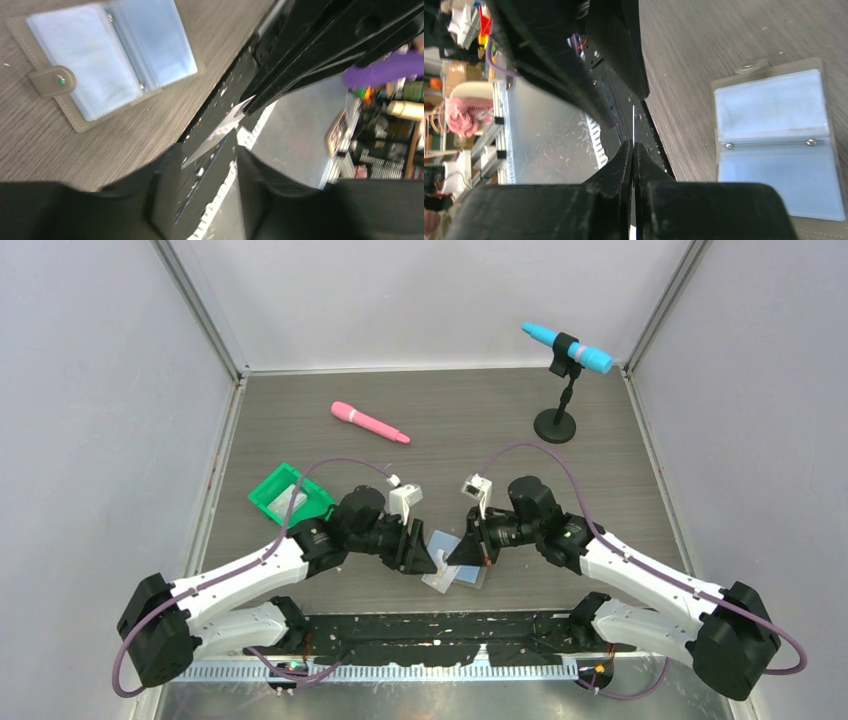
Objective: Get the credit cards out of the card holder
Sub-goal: Move the credit card to the storage box.
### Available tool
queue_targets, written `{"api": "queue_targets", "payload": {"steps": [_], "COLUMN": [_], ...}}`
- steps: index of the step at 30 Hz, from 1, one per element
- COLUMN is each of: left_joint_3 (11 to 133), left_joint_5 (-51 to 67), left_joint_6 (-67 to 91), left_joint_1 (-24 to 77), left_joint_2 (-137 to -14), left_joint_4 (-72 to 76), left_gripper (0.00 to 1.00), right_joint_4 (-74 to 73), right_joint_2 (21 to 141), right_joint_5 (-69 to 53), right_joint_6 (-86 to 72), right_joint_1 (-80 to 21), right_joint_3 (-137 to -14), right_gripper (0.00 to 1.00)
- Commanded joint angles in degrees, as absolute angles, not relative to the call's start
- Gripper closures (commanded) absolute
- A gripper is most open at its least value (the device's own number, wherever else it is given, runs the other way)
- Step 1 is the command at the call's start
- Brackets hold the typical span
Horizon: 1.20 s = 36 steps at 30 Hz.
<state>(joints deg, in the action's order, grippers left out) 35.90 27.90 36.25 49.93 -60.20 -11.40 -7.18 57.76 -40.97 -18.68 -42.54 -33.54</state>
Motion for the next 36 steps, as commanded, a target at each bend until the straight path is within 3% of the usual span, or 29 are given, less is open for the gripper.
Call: {"api": "queue_targets", "payload": {"steps": [1, 8, 15, 23, 28, 36], "left_joint_3": [41.86, 40.71, 42.12, 37.38, 34.06, 33.57], "left_joint_5": [18.65, 17.59, 20.36, 23.25, 22.94, 22.98], "left_joint_6": [36.59, 42.46, 44.63, 51.88, 54.65, 54.68], "left_joint_1": [47.21, 40.50, 40.34, 40.34, 40.35, 40.34], "left_joint_2": [-58.26, -50.61, -51.79, -49.39, -47.31, -47.62], "left_joint_4": [-16.76, -11.16, -8.30, 1.90, 7.08, 8.81], "left_gripper": [0.45, 0.32, 0.32, 0.32, 0.41, 0.75], "right_joint_4": [-1.95, -0.57, 12.89, 16.54, 18.30, 23.18], "right_joint_2": [56.00, 54.58, 51.73, 51.12, 52.05, 54.03], "right_joint_5": [-40.75, -35.75, -30.63, -27.29, -26.68, -27.86], "right_joint_6": [-24.61, -33.06, -46.85, -51.53, -53.78, -56.32], "right_joint_1": [-39.04, -35.44, -35.07, -34.96, -34.98, -34.85], "right_joint_3": [-35.95, -38.38, -35.66, -34.50, -33.21, -30.54], "right_gripper": [0.95, 0.95, 0.95, 0.95, 0.95, 0.95]}}
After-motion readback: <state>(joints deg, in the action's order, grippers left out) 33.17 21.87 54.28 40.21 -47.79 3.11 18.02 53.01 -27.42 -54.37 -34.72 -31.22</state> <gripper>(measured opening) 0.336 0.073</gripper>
